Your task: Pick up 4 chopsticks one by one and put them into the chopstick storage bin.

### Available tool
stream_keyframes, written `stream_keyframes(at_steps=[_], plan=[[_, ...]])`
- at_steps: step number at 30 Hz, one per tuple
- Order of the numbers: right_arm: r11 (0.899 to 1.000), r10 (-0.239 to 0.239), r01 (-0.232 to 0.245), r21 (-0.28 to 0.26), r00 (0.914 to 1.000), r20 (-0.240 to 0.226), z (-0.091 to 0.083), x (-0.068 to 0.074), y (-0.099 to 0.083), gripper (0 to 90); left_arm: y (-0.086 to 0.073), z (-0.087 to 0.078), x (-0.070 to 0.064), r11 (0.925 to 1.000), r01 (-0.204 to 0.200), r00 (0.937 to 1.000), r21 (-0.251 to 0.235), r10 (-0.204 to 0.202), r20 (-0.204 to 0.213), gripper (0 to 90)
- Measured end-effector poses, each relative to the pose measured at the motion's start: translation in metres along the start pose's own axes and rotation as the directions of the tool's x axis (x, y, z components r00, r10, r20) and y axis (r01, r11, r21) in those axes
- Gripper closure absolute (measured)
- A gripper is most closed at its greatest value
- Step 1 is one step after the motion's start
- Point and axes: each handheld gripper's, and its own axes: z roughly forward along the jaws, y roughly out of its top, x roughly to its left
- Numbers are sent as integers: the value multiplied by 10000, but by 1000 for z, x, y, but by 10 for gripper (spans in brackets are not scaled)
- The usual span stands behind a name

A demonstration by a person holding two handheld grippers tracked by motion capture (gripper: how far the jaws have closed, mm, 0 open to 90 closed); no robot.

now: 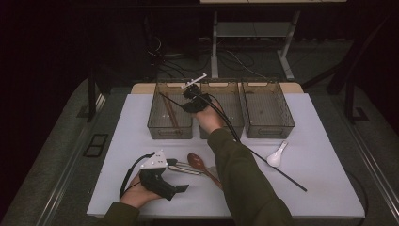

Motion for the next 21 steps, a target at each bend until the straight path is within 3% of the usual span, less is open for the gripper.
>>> stream_keyframes(at_steps=[12,21], plan=[[9994,81,-79,337,9999,-62,20,11,7,845,1,0,-1,9999,48,10000,-124,-47,69,0],[10000,46,-45,67,9997,-239,10,6,3,683,1,-1,0,10000,-40,10000,-66,40,41,0]])
